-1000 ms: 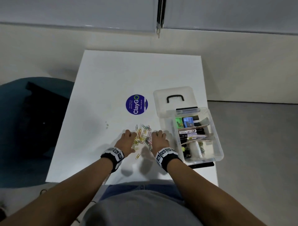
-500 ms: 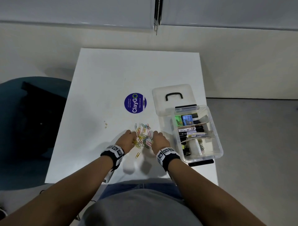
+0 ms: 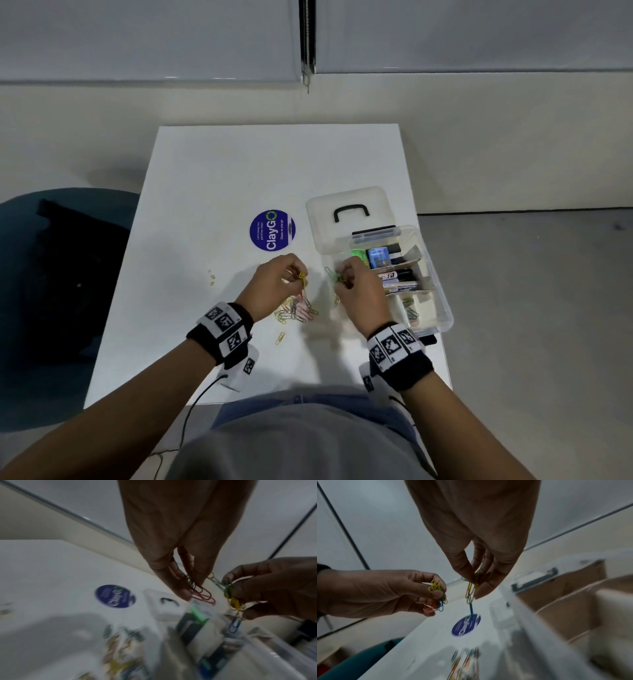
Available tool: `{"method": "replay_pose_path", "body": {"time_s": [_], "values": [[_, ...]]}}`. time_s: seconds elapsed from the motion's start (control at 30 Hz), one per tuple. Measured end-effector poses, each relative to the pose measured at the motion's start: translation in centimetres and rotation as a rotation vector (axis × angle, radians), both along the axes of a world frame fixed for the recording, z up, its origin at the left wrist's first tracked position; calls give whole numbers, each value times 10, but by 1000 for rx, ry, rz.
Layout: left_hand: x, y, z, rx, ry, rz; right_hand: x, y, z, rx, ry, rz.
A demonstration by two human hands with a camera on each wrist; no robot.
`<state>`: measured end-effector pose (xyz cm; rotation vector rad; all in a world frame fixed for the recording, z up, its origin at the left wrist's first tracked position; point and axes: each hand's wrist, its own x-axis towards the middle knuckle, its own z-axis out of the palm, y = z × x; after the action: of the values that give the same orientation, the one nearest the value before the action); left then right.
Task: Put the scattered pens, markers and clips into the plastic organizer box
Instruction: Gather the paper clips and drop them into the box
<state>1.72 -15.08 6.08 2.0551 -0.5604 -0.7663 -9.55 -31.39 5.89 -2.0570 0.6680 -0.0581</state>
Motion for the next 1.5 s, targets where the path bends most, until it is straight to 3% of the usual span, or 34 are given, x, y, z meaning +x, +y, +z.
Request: {"method": "replay_pose_path", "body": {"time_s": [0.17,0.33,0.57,0.7,0.93,1.1,1.3,1.5], "values": [[-43,-86,22,-107,-50,-192,-51,-51,30,-40,-57,-226],[-87,-153,7,-106,-62,-360,-96,-88,24,-61,-3,-377],[-106,-183,-21,21,-95,-444,-108,-108,-10,-107,179,-311],[-95,-173,-21,0,-70,-423,-104,-108,-4,-145,152,-286],[-36,-118,-15,-63,-130,-187,-46,-66,7,-173,33,-72],[16,-57,-58,163,-223,-86,5,-11,-5,-148,55,213],[40,-1,-115,610,-221,-334,52,35,-38,-191,401,485],[19,34,-130,599,-330,-506,75,46,-84,-311,579,564]]}}
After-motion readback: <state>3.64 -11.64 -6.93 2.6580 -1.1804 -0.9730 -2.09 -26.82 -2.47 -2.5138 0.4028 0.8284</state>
